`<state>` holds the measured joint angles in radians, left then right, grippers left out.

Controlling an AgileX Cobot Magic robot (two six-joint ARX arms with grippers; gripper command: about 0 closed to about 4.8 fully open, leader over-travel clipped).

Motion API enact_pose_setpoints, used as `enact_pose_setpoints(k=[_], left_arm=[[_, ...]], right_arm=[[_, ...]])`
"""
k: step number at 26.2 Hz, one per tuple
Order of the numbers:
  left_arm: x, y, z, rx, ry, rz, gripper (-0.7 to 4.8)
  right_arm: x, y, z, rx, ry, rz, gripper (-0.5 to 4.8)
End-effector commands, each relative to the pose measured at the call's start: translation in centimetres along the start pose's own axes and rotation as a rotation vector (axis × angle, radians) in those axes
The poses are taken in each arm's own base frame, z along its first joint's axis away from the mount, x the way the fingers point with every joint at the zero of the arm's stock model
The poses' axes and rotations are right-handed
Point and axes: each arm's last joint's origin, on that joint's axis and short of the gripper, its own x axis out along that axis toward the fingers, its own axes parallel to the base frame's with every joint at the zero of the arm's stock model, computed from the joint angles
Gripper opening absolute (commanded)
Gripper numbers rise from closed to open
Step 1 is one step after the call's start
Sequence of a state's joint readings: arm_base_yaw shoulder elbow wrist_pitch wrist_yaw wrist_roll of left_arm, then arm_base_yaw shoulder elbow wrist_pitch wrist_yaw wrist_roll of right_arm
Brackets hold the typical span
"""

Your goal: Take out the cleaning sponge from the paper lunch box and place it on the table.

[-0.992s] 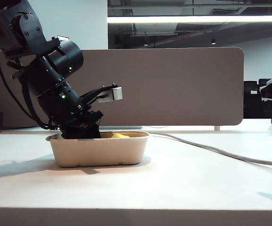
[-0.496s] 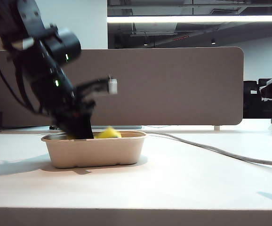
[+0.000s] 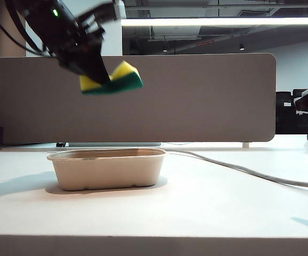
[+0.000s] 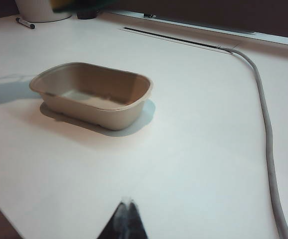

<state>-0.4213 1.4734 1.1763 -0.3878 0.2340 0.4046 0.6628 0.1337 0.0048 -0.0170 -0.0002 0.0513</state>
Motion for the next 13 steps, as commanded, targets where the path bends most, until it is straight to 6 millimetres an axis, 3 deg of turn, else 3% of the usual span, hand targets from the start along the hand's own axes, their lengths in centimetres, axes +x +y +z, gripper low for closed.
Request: enact_pose_setpoints(k=[1, 5, 9, 13], left_arm=[[-1.6, 0.1, -0.1, 0.014, 0.051, 0.056, -0.06], [-2.5, 1.3, -1.9, -0.040, 0.196, 0.118, -0.06], [-3.6, 3.4, -4.1, -0.158, 0.418, 0.395, -0.06], [-4.2, 4.6, -5.4, -0.271, 0.397, 0.296, -0.06]], right_arm=[[0.0, 0.0, 0.2, 0.000, -0.014, 0.001, -0.05], [0.0, 0.0, 0.2, 0.000, -0.014, 0.001, -0.05], [0.0, 0.0, 0.2, 0.000, -0.014, 0.002, -0.05], [0.0, 0.0, 0.2, 0.000, -0.014, 0.001, -0.05]])
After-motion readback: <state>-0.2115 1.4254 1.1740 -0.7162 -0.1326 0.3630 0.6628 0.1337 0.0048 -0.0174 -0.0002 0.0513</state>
